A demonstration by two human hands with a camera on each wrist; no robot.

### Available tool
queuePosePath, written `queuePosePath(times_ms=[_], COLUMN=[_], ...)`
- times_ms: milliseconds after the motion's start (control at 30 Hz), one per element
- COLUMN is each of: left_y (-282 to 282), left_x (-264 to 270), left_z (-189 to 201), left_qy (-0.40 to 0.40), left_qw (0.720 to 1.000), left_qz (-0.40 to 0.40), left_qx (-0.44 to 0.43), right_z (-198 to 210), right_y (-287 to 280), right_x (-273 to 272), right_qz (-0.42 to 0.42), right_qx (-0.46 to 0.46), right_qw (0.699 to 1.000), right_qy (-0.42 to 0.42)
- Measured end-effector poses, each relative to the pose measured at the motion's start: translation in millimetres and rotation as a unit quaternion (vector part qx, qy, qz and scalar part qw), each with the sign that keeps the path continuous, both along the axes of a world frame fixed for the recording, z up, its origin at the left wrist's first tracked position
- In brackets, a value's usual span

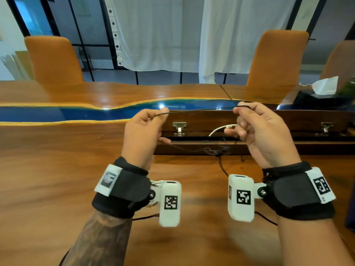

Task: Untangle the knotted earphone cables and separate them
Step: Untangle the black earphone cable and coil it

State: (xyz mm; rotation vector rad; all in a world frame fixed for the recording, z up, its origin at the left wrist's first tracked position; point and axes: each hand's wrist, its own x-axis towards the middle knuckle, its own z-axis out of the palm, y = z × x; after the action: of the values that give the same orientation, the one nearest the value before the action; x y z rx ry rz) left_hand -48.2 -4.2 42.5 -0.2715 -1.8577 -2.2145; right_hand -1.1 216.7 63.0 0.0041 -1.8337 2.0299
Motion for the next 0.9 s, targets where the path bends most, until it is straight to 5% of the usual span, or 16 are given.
queuePosePath(times_ms=[67, 133, 233, 367, 433, 500, 567, 600, 667, 767, 833, 900], left_y=[-6, -14, -24, -28, -28, -24, -21, -23, -32, -45, -44, -39], left_x=[-1, -5, -8, -10, -11, -9, -5, -6, -11, -16, -13, -9], left_z=[2, -2, -8, -8, -7, 0, 7, 8, 3, -6, -5, -3], left_qy=[-0.005, 0.064, 0.074, 0.080, 0.087, 0.046, -0.032, -0.038, 0.020, 0.038, 0.009, 0.000], left_qw=[0.999, 0.985, 0.894, 0.846, 0.897, 0.979, 0.999, 0.999, 0.992, 0.896, 0.844, 0.836], left_qz=[0.007, 0.103, 0.218, 0.267, 0.220, 0.112, 0.013, 0.008, 0.088, 0.231, 0.252, 0.216], left_qx=[0.032, -0.122, -0.385, -0.455, -0.373, -0.161, 0.014, 0.033, -0.088, -0.378, -0.473, -0.505], right_z=[-3, -8, -10, -7, -5, -3, -4, -6, -10, -16, -16, -15], right_y=[4, 9, 12, 11, 8, 4, 3, 4, 11, 22, 20, 17], right_x=[-1, -3, -4, 1, 1, 1, 0, -1, -3, -4, -3, -1], right_qz=[0.004, -0.064, -0.165, -0.230, -0.168, -0.050, -0.018, -0.033, -0.087, -0.161, -0.181, -0.190], right_qx=[0.029, 0.149, 0.270, 0.335, 0.256, 0.112, 0.105, 0.146, 0.239, 0.341, 0.378, 0.405], right_qw=[0.999, 0.987, 0.948, 0.913, 0.952, 0.992, 0.993, 0.988, 0.966, 0.924, 0.904, 0.891], right_qy=[-0.017, -0.016, 0.015, 0.028, 0.016, -0.032, -0.051, -0.050, -0.042, -0.068, -0.085, -0.072])
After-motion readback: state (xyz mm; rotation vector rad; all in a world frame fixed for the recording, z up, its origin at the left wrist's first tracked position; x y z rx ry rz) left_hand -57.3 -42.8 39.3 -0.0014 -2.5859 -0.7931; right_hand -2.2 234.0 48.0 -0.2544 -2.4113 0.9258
